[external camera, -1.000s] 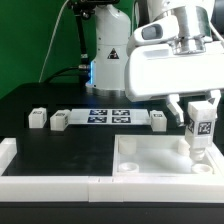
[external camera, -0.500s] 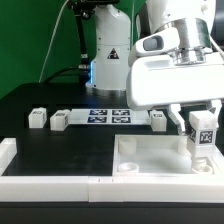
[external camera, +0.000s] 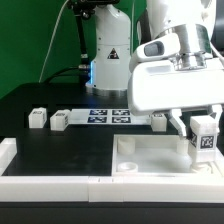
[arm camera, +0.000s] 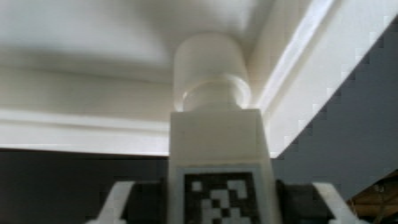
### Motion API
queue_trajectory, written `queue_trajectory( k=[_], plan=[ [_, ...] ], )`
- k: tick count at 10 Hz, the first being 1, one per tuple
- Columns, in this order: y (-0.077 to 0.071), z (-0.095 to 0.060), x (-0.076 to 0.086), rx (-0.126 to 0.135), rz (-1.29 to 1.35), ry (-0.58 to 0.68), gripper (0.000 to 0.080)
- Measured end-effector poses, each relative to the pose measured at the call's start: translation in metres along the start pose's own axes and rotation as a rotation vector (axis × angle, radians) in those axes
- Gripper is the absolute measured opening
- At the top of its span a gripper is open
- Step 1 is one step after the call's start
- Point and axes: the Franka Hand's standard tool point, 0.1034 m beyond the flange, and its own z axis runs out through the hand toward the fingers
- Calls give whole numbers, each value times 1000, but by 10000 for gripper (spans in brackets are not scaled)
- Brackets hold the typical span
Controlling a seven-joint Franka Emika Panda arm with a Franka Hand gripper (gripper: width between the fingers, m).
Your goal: Assemble one leg
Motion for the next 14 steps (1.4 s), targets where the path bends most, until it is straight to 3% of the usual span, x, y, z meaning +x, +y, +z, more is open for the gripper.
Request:
queue_trajectory(
  k=[6, 8, 12, 14],
  plan=[
    [0, 4, -5, 1, -19, -8, 300],
    [0, 4, -5, 1, -19, -8, 617],
    [0, 4, -5, 1, -19, -9, 643],
    [0, -8, 9, 4, -22, -18, 649]
  ],
)
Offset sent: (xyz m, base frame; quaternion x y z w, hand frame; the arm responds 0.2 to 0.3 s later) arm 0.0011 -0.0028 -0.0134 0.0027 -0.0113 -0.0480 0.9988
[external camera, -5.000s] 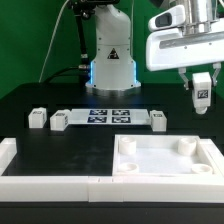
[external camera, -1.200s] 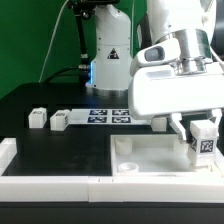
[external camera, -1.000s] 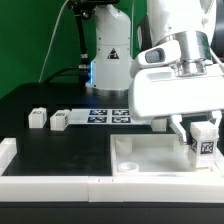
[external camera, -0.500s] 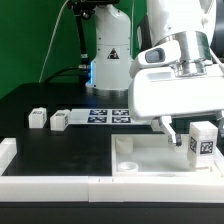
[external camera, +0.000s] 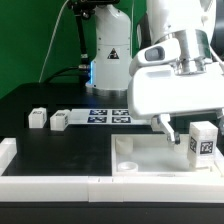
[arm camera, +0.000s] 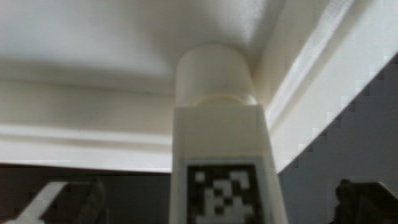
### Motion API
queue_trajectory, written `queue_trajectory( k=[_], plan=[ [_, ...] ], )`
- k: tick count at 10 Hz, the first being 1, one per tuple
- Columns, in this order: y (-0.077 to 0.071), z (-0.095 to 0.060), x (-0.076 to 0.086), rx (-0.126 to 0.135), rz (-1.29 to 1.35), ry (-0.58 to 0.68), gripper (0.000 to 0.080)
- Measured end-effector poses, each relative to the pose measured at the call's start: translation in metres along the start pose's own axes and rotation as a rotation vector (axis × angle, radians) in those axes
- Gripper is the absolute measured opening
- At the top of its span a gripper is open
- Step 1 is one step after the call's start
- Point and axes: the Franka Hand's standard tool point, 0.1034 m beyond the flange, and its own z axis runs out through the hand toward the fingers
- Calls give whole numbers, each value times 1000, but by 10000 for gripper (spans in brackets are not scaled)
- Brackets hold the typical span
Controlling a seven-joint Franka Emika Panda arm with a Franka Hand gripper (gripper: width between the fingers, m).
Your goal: Assemble one leg
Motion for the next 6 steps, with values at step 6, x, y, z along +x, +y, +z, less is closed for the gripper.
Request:
queue_trajectory(
  k=[6],
  plan=[
    [1, -9, 6, 12, 5, -62, 649]
  ],
)
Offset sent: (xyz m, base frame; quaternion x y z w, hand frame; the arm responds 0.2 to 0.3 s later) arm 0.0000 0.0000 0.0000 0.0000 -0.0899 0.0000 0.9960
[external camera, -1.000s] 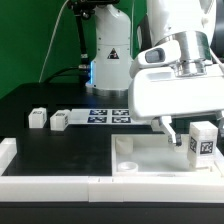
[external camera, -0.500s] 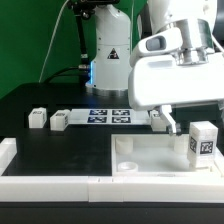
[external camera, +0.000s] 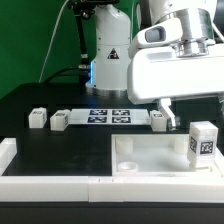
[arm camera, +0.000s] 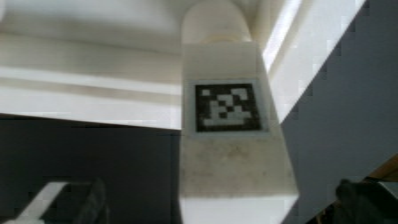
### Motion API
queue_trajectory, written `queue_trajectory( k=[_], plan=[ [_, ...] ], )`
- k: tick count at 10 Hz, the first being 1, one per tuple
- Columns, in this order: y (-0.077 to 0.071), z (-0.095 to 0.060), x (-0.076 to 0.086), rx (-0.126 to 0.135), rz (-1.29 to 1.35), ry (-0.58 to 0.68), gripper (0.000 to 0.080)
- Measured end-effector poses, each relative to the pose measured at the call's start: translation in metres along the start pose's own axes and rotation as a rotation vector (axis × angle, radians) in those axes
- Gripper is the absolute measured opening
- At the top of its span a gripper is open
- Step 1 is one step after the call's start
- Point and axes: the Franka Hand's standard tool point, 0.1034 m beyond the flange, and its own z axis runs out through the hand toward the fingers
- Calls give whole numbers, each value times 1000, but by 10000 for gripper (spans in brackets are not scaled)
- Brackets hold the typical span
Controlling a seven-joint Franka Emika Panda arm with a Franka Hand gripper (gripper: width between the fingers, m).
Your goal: Assemble one leg
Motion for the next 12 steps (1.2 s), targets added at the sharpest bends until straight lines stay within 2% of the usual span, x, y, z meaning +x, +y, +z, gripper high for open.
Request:
queue_trajectory(
  k=[1, 4, 5, 8, 10, 12],
  plan=[
    [-8, 1, -5, 35, 2, -154, 649],
    [-4, 2, -7, 83, 8, -422, 649],
    [-6, 2, -3, 95, 12, -466, 649],
    [-5, 4, -1, 93, 15, -453, 649],
    [3, 11, -3, 67, 89, -461, 649],
    [-1, 12, 0, 65, 100, -458, 649]
  ],
)
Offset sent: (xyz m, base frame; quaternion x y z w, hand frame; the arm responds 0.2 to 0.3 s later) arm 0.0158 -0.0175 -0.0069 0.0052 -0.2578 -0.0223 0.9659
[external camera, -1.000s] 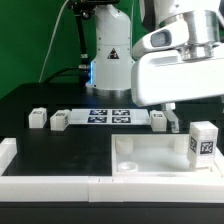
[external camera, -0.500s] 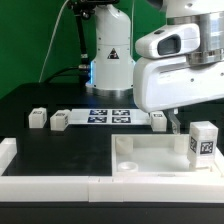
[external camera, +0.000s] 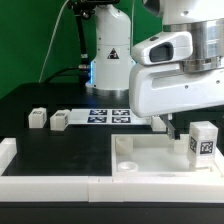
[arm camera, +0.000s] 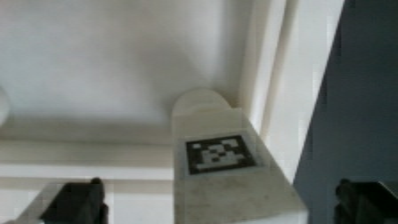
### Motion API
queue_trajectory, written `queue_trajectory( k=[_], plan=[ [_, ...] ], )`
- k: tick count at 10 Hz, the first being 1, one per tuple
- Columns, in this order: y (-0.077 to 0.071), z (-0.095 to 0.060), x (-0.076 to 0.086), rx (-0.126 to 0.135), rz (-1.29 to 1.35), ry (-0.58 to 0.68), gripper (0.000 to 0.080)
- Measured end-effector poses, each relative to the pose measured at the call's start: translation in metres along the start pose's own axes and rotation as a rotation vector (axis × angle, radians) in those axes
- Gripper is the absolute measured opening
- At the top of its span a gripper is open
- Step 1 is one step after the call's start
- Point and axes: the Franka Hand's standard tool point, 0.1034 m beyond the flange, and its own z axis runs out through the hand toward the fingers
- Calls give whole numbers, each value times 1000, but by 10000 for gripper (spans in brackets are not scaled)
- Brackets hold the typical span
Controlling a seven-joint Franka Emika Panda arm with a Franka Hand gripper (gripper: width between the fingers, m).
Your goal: Assemble one leg
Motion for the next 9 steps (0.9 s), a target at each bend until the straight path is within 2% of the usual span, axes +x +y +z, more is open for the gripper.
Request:
queue_trajectory(
  k=[2, 4, 5, 9],
  plan=[
    [0, 1, 0, 1, -2, -1, 649],
    [0, 1, 0, 1, -1, -1, 387],
    [1, 1, 0, 1, -1, -1, 291],
    [1, 1, 0, 4, 68, -1, 291]
  ],
)
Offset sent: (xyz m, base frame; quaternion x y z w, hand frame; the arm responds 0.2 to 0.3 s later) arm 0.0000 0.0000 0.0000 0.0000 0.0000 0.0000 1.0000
